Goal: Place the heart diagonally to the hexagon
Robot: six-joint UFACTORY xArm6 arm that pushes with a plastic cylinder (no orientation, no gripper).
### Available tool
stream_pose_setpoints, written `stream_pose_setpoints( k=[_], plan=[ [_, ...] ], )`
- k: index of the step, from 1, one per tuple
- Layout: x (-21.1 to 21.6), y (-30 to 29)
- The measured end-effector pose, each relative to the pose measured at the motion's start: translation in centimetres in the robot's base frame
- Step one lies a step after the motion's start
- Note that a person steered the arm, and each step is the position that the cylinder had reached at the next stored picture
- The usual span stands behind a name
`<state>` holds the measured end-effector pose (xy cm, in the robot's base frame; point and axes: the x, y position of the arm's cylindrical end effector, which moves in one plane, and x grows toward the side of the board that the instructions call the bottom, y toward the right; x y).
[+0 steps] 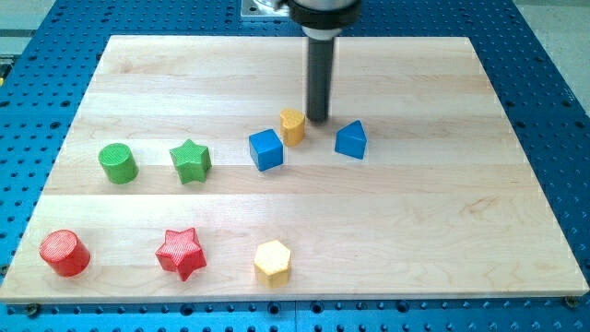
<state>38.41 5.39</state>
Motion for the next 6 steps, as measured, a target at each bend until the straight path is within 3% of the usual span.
stream_pose_setpoints(
  k=[1,2,3,4,6],
  plan=[
    [2.0,1.0],
    [-1.6,-1.5],
    [-0.6,-8.2],
    [2.2,-7.4],
    [7.8,0.2]
  ],
)
